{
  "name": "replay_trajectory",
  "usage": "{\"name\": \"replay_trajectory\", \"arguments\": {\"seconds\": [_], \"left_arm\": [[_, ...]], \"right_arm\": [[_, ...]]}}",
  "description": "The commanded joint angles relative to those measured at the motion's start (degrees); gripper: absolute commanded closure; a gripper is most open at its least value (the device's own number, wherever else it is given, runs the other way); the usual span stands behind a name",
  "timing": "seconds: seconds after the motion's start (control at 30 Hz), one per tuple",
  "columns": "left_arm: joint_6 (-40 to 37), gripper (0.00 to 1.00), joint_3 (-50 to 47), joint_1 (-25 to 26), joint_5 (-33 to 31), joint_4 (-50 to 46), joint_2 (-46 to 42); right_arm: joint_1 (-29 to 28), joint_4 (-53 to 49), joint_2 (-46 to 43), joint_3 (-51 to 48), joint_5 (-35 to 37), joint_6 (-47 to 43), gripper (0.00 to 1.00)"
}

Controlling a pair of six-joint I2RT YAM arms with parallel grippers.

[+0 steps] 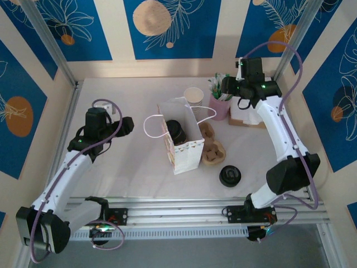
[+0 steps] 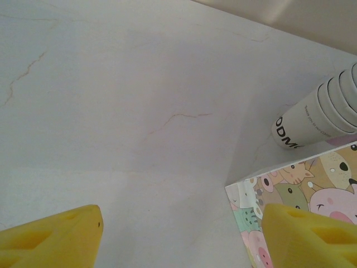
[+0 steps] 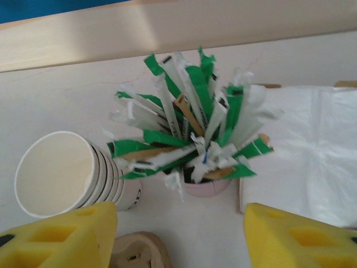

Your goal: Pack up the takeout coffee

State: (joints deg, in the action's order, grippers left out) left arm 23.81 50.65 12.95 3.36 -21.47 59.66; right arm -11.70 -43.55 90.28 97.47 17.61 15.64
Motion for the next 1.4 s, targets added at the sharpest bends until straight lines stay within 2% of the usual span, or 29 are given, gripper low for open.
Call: {"name": "replay_trajectory", "arguments": {"seconds": [0.0, 0.07, 0.27, 0.47, 0.77, 1.0, 1.37], "left_arm": [[-0.8, 0.24, -0.7, 0.6, 1.2, 1.6, -1.1], [-0.6, 0.24, -0.8, 0.6, 1.4, 1.7, -1.2], [-0.1, 0.24, -0.9, 0.6, 2.2, 1.9, -1.0], [-0.1, 0.24, -0.9, 0.6, 2.4, 2.0, -0.8], [0.0, 0.23, -0.9, 0.6, 2.5, 1.9, -0.7], [-0.1, 0.23, -0.9, 0.6, 2.5, 1.9, -0.7], [-0.2, 0.23, -1.0, 0.6, 2.3, 1.9, -0.6]], "right_arm": [[-1.3, 0.5, 2.7, 4.7, 2.6, -2.7, 0.42], [-2.2, -0.5, 4.7, 6.7, 5.3, -3.3, 0.48], [-2.9, -3.0, 9.9, 10.4, 8.1, -5.2, 0.58], [-3.4, -3.3, 10.9, 10.7, 9.1, -5.9, 0.60], [-4.1, -3.3, 10.2, 10.8, 9.3, -6.3, 0.87], [-4.5, -4.2, 8.8, 11.9, 10.7, -6.7, 1.00], [-8.0, -7.6, 0.2, 14.8, 13.5, -5.6, 1.00]]}}
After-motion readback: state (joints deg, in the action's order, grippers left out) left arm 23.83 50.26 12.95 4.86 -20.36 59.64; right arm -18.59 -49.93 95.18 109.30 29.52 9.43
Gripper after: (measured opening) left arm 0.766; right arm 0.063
